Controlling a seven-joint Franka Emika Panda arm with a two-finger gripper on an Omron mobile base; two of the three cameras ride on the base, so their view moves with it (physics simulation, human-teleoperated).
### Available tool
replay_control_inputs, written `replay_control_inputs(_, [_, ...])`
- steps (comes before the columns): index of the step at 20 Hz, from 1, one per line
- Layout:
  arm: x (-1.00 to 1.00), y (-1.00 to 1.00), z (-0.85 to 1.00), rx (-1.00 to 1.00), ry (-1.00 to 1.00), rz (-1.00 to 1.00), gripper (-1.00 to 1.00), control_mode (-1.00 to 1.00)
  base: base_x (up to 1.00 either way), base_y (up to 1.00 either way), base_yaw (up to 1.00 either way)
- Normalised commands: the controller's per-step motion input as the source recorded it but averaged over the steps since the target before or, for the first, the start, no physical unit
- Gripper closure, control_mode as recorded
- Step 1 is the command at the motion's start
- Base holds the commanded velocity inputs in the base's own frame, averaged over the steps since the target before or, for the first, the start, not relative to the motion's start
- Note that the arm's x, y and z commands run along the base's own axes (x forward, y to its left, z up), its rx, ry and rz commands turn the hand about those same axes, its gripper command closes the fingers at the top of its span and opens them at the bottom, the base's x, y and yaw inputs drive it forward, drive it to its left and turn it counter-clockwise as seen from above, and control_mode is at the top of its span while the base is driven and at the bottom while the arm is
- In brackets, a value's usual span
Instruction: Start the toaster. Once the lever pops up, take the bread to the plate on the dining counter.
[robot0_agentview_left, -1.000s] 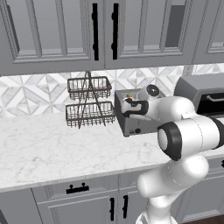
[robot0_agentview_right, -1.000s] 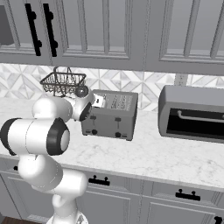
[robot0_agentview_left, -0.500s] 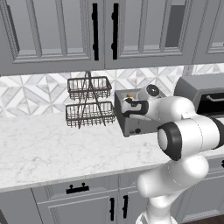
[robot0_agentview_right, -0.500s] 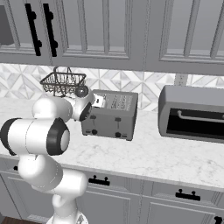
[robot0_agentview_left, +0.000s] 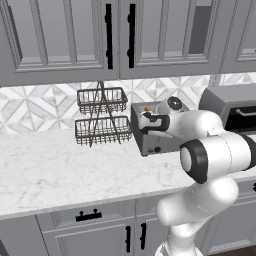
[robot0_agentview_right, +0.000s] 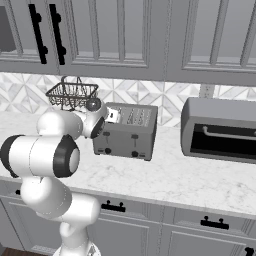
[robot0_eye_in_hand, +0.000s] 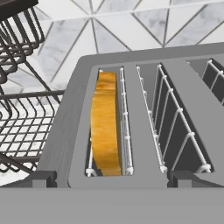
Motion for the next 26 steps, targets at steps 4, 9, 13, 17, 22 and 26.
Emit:
replay_control_inputs(4, [0.00,0.00,0.00,0.00,0.00,0.00,-1.00,-1.00,0.00,0.00,0.00])
replay_control_inputs(9, [0.00,0.00,0.00,0.00,0.00,0.00,-1.00,-1.00,0.00,0.00,0.00])
replay_control_inputs(13, [0.00,0.00,0.00,0.00,0.00,0.00,-1.00,-1.00,0.00,0.00,0.00])
replay_control_inputs(17, [0.00,0.00,0.00,0.00,0.00,0.00,-1.00,-1.00,0.00,0.00,0.00])
replay_control_inputs(22, [0.00,0.00,0.00,0.00,0.00,0.00,-1.00,-1.00,0.00,0.00,0.00])
replay_control_inputs(26, [0.00,0.00,0.00,0.00,0.00,0.00,-1.00,-1.00,0.00,0.00,0.00])
